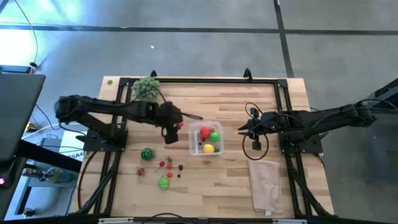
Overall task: Pick and placing Produce into tupperware
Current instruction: Put the top red strawberry into the transparent bin
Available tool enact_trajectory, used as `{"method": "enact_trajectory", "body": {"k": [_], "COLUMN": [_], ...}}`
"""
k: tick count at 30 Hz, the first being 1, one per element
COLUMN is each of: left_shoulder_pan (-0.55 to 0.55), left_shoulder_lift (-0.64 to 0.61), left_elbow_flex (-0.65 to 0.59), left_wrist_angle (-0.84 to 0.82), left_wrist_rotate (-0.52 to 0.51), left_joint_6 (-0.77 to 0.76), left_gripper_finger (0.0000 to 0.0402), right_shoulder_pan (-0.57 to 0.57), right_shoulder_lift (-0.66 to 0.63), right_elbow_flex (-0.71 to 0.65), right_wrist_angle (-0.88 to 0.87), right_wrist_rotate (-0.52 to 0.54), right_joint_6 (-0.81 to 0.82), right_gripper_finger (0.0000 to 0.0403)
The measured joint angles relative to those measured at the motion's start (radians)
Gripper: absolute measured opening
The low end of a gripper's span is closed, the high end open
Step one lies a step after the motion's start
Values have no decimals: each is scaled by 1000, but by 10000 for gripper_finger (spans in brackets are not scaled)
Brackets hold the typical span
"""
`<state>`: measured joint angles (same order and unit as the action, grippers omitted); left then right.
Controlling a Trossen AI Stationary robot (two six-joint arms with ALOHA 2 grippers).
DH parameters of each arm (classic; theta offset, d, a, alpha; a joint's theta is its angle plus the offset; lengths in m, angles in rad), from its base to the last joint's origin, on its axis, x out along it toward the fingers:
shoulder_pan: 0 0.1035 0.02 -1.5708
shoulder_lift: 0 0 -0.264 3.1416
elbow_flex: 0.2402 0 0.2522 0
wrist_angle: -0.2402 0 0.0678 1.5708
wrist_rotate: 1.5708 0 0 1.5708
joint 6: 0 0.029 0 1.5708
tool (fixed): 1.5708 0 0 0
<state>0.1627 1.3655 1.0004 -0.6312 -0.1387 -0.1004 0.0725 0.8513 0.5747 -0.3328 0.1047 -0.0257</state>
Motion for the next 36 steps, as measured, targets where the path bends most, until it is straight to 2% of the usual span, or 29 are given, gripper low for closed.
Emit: {"method": "enact_trajectory", "body": {"k": [4, 10, 13, 21, 26, 36], "left_shoulder_pan": [0, 0, 0, 1, 0, 1], "left_shoulder_lift": [-51, -49, -17, 124, 250, 465], "left_elbow_flex": [33, 37, 36, 37, 96, 264], "left_wrist_angle": [121, 388, 412, 418, 400, 152], "left_wrist_rotate": [89, 349, 406, 392, 366, 265], "left_joint_6": [24, 25, 27, 93, 121, 180], "left_gripper_finger": [144, 143, 144, 144, 145, 145], "right_shoulder_pan": [0, 0, 0, 0, 0, 0], "right_shoulder_lift": [0, 0, 0, 0, 0, 0], "right_elbow_flex": [0, 0, 0, 0, 0, 0], "right_wrist_angle": [0, 0, 1, 0, -2, 0], "right_wrist_rotate": [0, 0, 0, 0, 0, 0], "right_joint_6": [0, 0, 0, 0, 0, 0], "right_gripper_finger": [67, 67, 67, 67, 67, 67]}}
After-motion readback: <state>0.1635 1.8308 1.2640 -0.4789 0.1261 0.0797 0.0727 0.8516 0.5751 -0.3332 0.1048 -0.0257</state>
